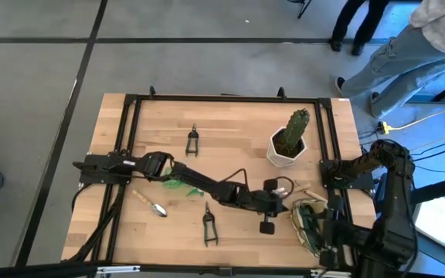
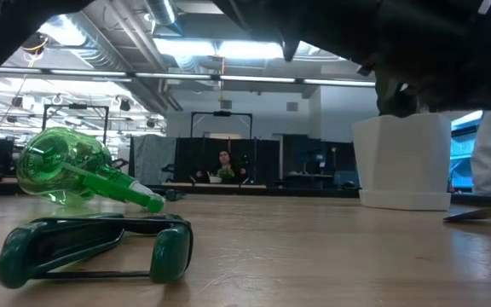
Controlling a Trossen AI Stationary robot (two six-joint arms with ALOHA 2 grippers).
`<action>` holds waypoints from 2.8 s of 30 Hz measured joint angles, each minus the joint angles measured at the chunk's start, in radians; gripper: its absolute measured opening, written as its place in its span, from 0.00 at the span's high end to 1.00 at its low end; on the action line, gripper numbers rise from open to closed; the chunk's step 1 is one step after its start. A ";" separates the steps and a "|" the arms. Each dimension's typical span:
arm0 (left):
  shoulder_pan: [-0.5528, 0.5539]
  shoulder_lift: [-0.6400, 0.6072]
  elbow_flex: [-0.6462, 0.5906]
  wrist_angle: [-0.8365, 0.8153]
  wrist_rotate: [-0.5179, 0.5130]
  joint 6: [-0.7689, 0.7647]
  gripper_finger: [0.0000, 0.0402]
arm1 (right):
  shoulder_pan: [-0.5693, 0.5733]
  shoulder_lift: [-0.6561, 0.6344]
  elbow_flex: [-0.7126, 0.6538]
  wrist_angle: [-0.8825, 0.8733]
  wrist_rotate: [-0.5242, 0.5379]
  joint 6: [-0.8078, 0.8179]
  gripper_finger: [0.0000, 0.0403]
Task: Pick & Place Garden tools in Gardening bag
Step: Adjust the white bag
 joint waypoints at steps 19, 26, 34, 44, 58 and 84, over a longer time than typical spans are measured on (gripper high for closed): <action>-0.136 -0.231 -0.314 -0.026 -0.303 -0.045 1.00 | -0.196 -0.071 -0.110 0.015 -0.227 -0.050 0.58; -0.164 -0.551 -0.831 0.481 -0.242 -0.063 1.00 | -0.219 -0.072 -0.113 0.010 -0.168 -0.116 0.59; -0.147 -0.870 -1.060 0.524 -0.132 -0.032 1.00 | -0.387 -0.087 -0.136 0.122 -0.314 -0.469 0.59; -0.200 -1.017 -1.062 0.504 -0.128 0.080 0.99 | -0.647 -0.131 -0.339 0.386 -0.713 -0.861 0.59; -0.242 -1.027 -1.063 0.460 -0.228 0.098 0.99 | -0.738 -0.132 -0.571 0.575 -1.036 -0.896 0.58; -0.240 -1.027 -1.063 0.467 -0.239 0.124 1.00 | -0.726 -0.132 -0.519 0.428 -0.952 -0.868 0.58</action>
